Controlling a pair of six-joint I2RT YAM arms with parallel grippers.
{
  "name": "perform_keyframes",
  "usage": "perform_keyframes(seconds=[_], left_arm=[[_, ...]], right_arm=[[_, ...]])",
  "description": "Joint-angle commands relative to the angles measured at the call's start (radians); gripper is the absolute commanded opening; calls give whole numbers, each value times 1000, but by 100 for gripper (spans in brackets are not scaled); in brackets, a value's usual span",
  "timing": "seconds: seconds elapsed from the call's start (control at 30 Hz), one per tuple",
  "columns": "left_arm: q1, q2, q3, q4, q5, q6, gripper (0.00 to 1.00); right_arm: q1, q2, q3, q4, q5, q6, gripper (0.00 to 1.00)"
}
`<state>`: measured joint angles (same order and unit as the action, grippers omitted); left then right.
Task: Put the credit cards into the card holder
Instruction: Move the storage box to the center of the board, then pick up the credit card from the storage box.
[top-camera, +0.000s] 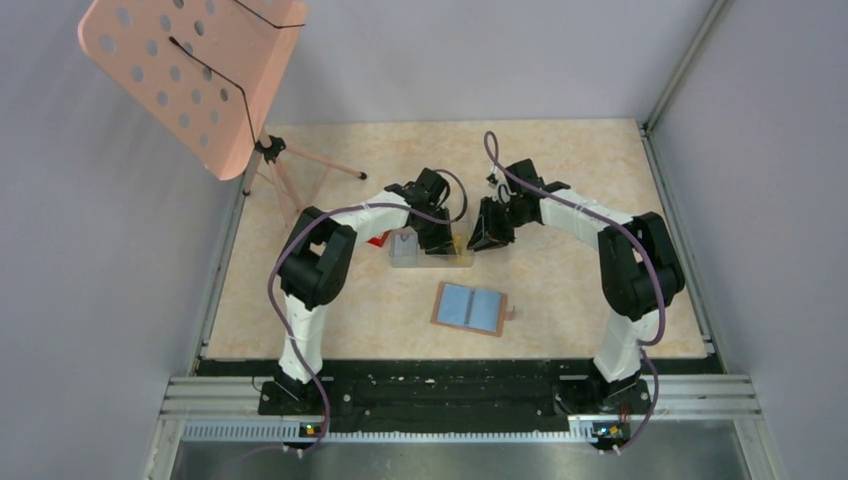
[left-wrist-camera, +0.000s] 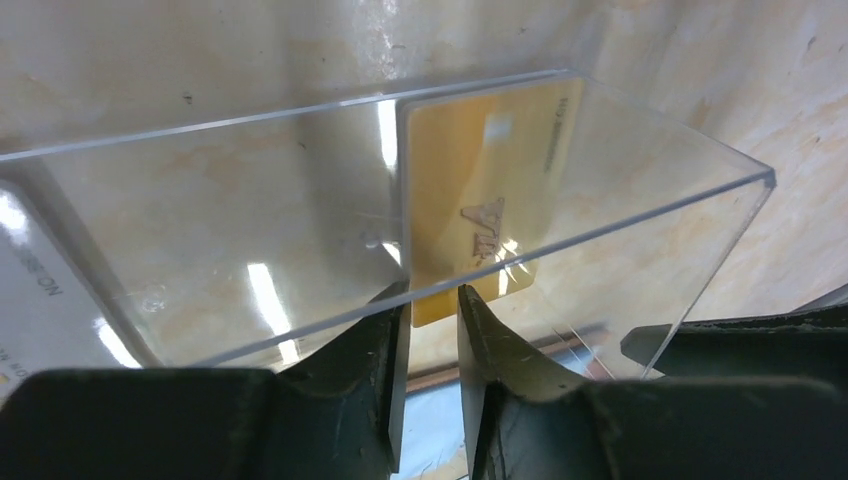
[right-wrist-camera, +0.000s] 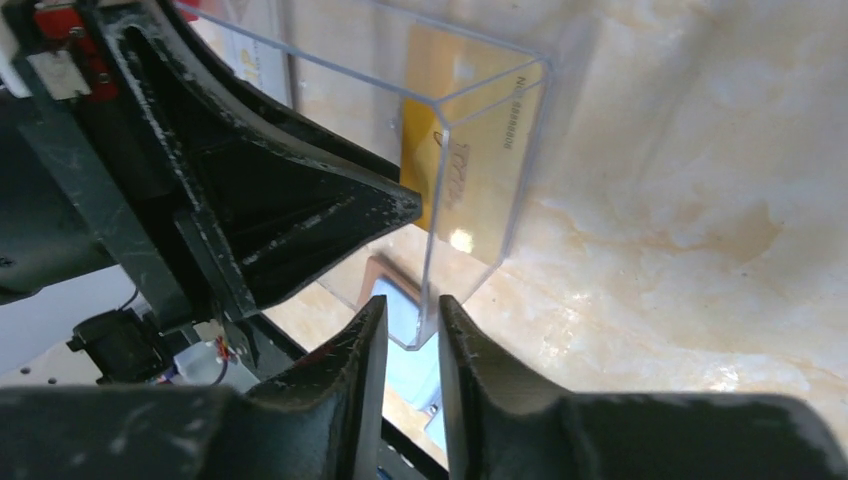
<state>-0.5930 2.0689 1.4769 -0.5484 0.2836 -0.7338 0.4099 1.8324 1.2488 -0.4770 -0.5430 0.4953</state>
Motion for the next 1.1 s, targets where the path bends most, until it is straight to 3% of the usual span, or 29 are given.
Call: perform_keyframes(seconds=[0.0,0.2,0.33,0.47,0.63,1.07], left_arm=[[-28,46,43,-21,-1,13,25],[-49,26,77,-67,-38,31,7],[-64,13,109,-118,-82,51,5],[-78,33,185,-217,-116,99,7],[-95,81,287,-320,-151,142,17],[-114,152,378,-395,-147,193,25]], right_arm=[[0,-14,-22,36,-19,-7,20],[3,-31,-47,46,-28,-4,9],[1,-42,-59,48,-28,-5,6],[2,-51,-67,56,-31,-2,4],[7,-55,-70,57,-33,-1,4],[11,-56,-81,63,-40,-3,4]])
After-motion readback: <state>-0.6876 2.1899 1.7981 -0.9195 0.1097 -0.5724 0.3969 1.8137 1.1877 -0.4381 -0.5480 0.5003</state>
